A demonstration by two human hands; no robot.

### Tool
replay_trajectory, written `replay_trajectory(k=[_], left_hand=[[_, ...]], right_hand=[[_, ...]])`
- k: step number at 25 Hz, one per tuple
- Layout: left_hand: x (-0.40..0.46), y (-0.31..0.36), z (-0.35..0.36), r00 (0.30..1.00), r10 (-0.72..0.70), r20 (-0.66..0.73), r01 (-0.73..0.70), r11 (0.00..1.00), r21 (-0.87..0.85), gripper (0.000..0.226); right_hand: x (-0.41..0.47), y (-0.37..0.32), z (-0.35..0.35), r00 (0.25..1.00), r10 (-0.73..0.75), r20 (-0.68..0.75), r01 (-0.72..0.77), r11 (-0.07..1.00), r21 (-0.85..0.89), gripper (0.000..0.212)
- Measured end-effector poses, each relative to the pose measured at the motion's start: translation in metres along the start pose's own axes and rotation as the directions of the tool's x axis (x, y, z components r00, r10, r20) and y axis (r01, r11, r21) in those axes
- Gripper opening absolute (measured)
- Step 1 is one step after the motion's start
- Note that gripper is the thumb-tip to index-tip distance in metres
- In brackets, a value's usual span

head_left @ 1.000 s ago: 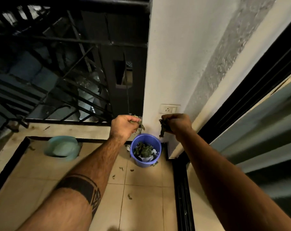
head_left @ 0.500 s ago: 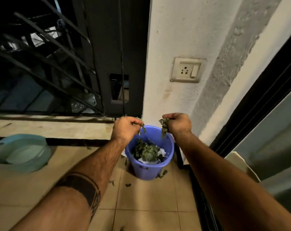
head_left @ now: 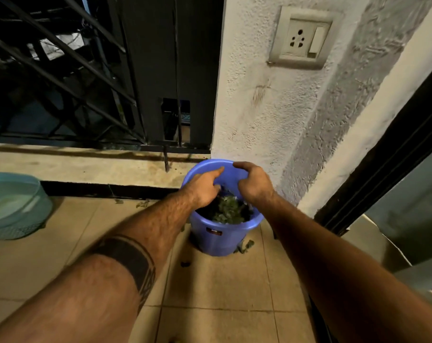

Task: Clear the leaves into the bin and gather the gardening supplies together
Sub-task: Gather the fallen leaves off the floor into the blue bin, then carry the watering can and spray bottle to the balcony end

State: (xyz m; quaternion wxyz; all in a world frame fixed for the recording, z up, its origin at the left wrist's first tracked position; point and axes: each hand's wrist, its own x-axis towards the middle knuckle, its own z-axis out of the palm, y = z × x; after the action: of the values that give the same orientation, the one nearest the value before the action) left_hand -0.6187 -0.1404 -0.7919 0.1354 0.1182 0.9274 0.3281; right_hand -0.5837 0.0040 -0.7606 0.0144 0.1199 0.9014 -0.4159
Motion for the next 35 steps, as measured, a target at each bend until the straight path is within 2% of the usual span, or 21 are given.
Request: replay_trajectory(k=[4, 8, 11, 17, 22, 27, 31, 35], left_hand=[[0.000, -0.003, -0.017, 0.976, 0.100, -0.193, -0.069, 0.985, 0.161, 0.064], [-0.012, 0.004, -0.044, 0.976, 0.159, -0.147, -0.127, 0.970, 0.207, 0.082], [-0.032, 0.034, -0.097, 0.971, 0.149, -0.189, -0.103, 0.967, 0.231, 0.095], [-0.102, 0.140, -0.256, 0.952, 0.195, -0.236, -0.080, 0.903, 0.423, 0.106], [-0.173, 0.228, -0.403, 0.939, 0.186, -0.289, -0.048, 0.903, 0.426, 0.108], [-0.243, 0.315, -0.542, 0.940, 0.133, -0.313, -0.028, 0.948, 0.318, 0.114], [-0.307, 0.377, -0.646, 0.891, 0.130, -0.434, 0.009, 0.953, 0.303, 0.106], [-0.374, 0.418, -0.699, 0.845, 0.140, -0.517, 0.048, 0.942, 0.333, 0.105]], right_hand=[[0.010, 0.005, -0.003, 0.998, 0.029, -0.051, -0.033, 0.995, -0.093, 0.052], [0.007, -0.014, -0.023, 0.991, -0.108, -0.074, 0.092, 0.977, -0.194, 0.052], [-0.006, -0.063, -0.061, 0.980, -0.186, -0.067, 0.162, 0.951, -0.264, 0.062], [-0.054, -0.219, -0.176, 0.938, -0.333, -0.097, 0.262, 0.864, -0.430, 0.083], [-0.094, -0.360, -0.277, 0.929, -0.350, -0.121, 0.287, 0.887, -0.362, 0.101], [-0.145, -0.501, -0.363, 0.892, -0.437, -0.116, 0.392, 0.875, -0.283, 0.099], [-0.190, -0.603, -0.425, 0.843, -0.525, -0.118, 0.472, 0.826, -0.307, 0.098], [-0.237, -0.666, -0.461, 0.784, -0.613, -0.096, 0.567, 0.770, -0.293, 0.097]])
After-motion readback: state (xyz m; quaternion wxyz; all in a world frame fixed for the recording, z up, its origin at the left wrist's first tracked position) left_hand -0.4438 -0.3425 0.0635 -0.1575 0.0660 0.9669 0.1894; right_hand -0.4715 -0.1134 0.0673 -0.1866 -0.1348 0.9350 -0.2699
